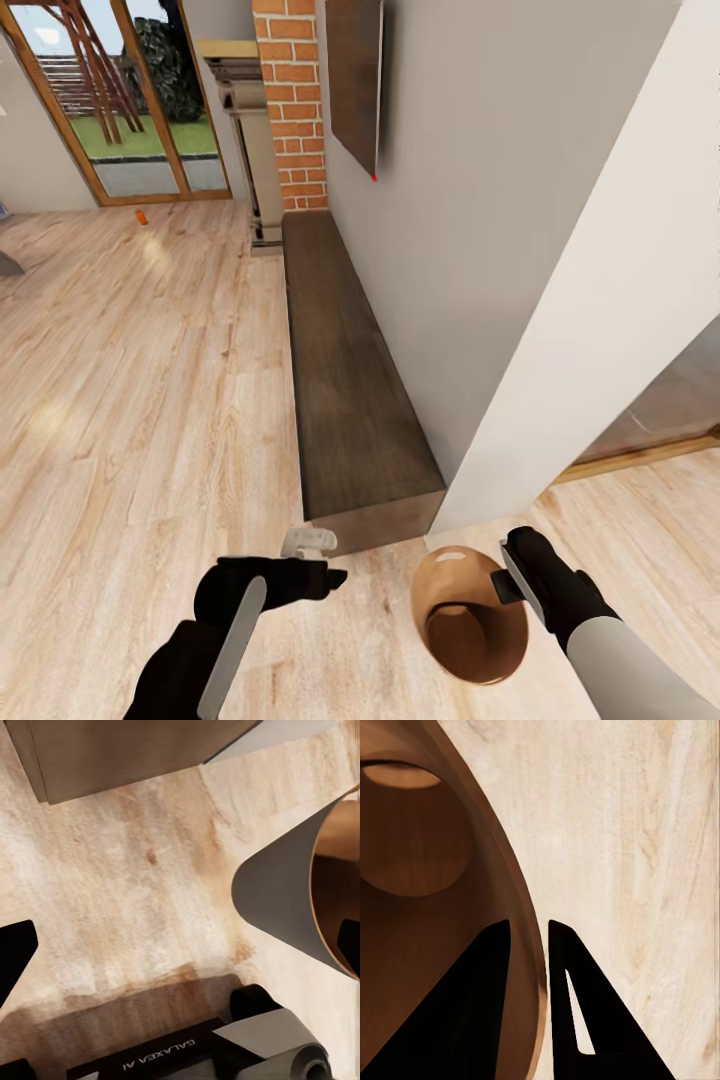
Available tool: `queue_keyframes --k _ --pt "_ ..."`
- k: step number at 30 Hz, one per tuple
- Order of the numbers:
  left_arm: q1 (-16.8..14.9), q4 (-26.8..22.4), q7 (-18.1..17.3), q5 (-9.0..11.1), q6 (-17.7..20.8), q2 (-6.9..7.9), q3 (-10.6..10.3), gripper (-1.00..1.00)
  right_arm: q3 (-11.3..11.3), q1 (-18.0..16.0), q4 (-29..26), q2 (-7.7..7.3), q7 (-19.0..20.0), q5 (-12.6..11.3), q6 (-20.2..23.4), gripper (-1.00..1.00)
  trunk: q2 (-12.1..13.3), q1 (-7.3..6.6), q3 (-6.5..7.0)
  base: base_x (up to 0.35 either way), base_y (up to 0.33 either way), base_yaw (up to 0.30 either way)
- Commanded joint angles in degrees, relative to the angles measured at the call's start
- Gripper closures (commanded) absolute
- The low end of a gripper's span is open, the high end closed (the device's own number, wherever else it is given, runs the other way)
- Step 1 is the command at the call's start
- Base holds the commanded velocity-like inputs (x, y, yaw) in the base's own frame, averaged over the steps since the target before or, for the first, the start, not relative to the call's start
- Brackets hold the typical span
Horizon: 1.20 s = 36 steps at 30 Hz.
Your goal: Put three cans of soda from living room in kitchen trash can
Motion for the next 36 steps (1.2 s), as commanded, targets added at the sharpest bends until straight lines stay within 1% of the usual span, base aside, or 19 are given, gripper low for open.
queue_keyframes --k 1,5,9,13,24,29,36 --pt "-0.04 -0.17 -0.03 0.13 0.09 0.04 -0.02 -1.00 -0.02 -0.01 0.01 -0.08 0.11 -0.40 -0.01 1.00 0.42 -0.23 0.19 0.000 0.000 0.000" --pt "-0.19 -0.46 -0.01 0.30 0.36 0.07 -0.07 -1.00 -0.03 0.01 0.01 -0.20 0.04 -0.31 0.00 1.00 2.02 -1.11 0.90 0.000 0.000 0.000" --pt "-1.68 -1.42 0.00 0.38 0.53 0.09 -0.14 -1.00 0.02 -0.01 0.01 -0.16 0.00 -0.34 0.01 1.00 3.62 -1.99 1.62 0.000 0.000 0.000" --pt "-2.28 -1.54 -0.02 0.30 0.53 0.03 -0.19 -1.00 0.08 0.01 0.01 -0.17 0.01 -0.35 0.01 1.00 5.23 -2.86 2.34 0.000 0.000 0.000" --pt "-2.82 -0.91 0.45 -0.03 0.53 -0.13 -0.24 -1.00 0.12 0.03 0.01 -0.30 0.03 -0.29 -0.04 1.00 9.64 -5.28 4.32 0.000 0.000 0.000" --pt "-2.89 0.06 0.53 -0.12 0.53 -0.17 -0.24 -1.00 0.12 0.06 0.01 -0.59 0.02 -0.35 -0.03 1.00 11.65 -6.38 5.21 0.000 0.000 0.000" --pt "-3.77 1.29 0.56 -0.07 0.53 -0.12 -0.24 -1.00 0.15 0.07 0.01 -0.67 0.01 -0.34 -0.07 1.00 14.45 -7.92 6.47 0.000 0.000 0.000"
